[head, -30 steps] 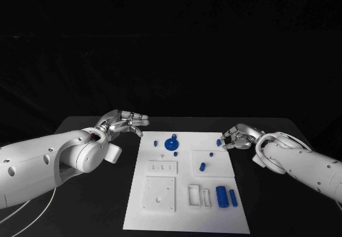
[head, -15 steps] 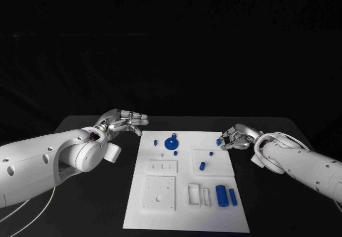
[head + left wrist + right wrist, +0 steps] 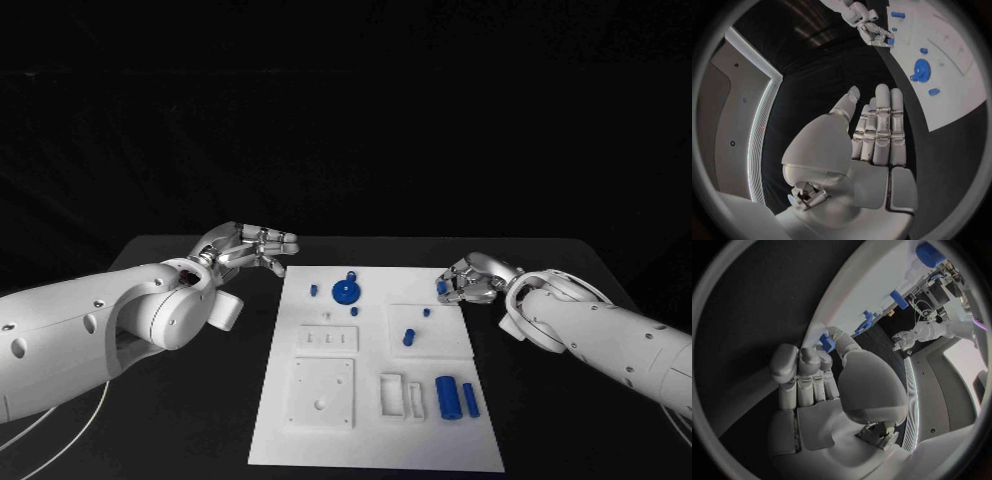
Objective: Assemble the parts on the task board
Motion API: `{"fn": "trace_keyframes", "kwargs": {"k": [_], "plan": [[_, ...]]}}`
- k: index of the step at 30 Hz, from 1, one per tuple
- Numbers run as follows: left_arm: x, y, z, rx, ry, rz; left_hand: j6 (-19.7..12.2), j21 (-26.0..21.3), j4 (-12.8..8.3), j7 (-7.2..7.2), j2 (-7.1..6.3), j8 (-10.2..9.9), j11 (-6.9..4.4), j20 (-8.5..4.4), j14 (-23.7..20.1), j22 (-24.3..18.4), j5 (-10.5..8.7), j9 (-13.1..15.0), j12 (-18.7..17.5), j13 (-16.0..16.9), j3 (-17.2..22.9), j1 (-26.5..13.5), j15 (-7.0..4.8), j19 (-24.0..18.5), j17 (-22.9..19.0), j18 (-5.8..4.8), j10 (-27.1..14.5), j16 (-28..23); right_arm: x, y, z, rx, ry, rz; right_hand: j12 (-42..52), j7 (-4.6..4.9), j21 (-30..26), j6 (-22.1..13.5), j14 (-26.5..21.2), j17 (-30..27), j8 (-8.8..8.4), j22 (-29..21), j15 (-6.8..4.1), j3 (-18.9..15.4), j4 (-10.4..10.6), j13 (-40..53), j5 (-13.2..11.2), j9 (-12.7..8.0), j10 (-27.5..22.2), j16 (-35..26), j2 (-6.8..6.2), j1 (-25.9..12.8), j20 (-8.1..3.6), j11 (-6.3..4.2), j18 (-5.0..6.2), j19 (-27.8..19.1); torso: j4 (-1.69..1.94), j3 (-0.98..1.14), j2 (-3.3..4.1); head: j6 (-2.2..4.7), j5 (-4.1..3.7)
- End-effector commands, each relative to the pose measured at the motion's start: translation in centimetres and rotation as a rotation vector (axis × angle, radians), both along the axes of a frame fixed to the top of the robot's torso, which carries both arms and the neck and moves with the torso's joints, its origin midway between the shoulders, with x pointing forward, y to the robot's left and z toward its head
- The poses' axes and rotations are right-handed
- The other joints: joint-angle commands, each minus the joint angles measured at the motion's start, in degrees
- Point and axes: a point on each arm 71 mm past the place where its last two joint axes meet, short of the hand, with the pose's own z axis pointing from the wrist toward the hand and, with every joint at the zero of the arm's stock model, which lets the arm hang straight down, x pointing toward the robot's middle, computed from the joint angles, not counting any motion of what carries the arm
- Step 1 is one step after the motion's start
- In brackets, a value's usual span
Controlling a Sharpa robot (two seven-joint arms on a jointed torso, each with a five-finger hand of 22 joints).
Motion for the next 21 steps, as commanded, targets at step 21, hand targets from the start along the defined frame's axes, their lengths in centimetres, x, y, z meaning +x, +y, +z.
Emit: {"fn": "trace_keyframes", "kwargs": {"k": [21], "plan": [[0.01, 0.15, 0.08, 0.003, -0.002, -0.006, -0.2, 0.0, -0.1, 0.01, -0.06, -0.1, -0.06, 0.04, 0.0, 0.0, -0.10, 0.1, 0.1, 0.1, 0.1, 0.6, 0.10, -0.3, 0.0, 0.32, -0.4, -0.1, -0.09, 0.20, -0.89, 0.006, 0.005, 0.001, 0.5, -0.37, 0.2, 4.6, 0.2, 0.2, -0.31, 6.9, 0.02, 4.4, -0.5, 0.3, -5.2, 0.0, 0.1, 0.0, 1.37, -0.3, -0.11, -0.02, -0.26, 1.3, -0.08, 0.13, 0.02, 0.16, 0.21]]}}
